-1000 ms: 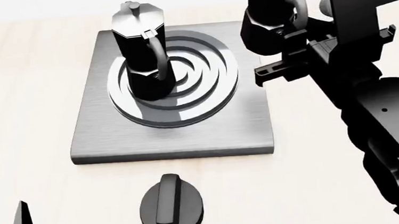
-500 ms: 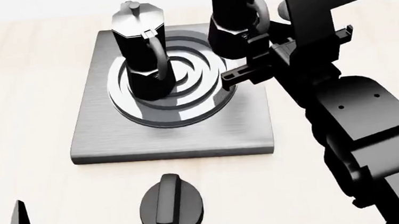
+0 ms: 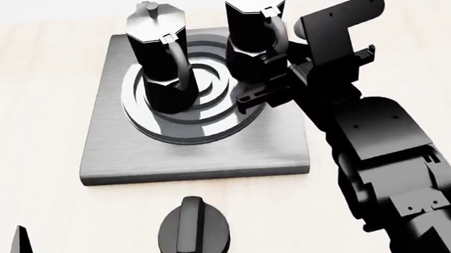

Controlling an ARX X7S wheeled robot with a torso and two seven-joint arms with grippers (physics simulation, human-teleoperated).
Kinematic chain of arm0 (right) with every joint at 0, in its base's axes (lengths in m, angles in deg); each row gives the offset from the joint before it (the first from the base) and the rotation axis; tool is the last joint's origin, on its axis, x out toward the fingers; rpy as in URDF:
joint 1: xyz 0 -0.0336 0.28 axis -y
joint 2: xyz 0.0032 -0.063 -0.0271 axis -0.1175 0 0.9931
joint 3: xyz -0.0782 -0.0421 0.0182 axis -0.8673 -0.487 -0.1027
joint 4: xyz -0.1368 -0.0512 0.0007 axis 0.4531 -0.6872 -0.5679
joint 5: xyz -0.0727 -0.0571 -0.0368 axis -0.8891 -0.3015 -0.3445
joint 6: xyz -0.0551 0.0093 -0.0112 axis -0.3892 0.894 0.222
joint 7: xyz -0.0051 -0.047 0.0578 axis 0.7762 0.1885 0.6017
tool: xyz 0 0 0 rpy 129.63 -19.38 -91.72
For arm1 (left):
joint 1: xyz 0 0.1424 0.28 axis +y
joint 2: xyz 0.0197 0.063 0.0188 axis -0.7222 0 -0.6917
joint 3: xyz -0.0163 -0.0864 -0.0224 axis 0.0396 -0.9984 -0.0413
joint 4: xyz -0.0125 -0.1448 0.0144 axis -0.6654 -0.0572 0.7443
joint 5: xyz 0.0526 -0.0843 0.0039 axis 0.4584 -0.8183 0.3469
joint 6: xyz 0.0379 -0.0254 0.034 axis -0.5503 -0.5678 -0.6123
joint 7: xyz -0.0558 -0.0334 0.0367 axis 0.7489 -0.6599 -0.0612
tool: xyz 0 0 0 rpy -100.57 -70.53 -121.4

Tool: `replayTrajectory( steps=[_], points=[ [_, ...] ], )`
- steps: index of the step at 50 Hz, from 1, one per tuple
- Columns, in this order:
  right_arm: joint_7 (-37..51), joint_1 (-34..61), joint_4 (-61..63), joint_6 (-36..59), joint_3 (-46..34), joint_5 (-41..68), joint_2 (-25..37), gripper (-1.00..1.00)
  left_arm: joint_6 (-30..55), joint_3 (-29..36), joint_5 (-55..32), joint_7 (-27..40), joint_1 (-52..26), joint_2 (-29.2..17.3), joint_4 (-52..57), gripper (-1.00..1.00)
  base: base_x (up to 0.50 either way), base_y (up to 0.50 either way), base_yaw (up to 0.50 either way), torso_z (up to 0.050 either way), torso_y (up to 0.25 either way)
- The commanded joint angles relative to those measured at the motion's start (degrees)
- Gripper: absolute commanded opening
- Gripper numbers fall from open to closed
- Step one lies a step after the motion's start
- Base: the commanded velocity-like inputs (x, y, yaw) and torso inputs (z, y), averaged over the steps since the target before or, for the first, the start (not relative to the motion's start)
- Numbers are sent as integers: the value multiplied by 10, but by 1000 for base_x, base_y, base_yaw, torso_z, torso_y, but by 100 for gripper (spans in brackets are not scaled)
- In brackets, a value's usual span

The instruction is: Put both moka pots on the stove.

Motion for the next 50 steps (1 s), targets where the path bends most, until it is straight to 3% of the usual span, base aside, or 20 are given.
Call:
replayTrajectory(
  steps=[1, 44, 45, 50],
  points=[
    [-17, 10, -37, -24, 17, -20, -31, -100, -1, -1, -2, 1, 0, -1, 0, 100, 0, 0, 0, 0, 0],
    [-65, 11, -163, -81, 30, -41, -101, -100, -7, 1, -4, 5, 0, -5, -3, 100, 0, 0, 0, 0, 1],
    [-61, 10, -164, -83, 30, -45, -101, 100, -6, 1, -5, 6, -1, -5, -2, 100, 0, 0, 0, 0, 0],
    [-59, 9, -164, -84, 38, -50, -100, 100, -6, 2, -5, 6, -1, -6, -2, 100, 0, 0, 0, 0, 0]
  ],
)
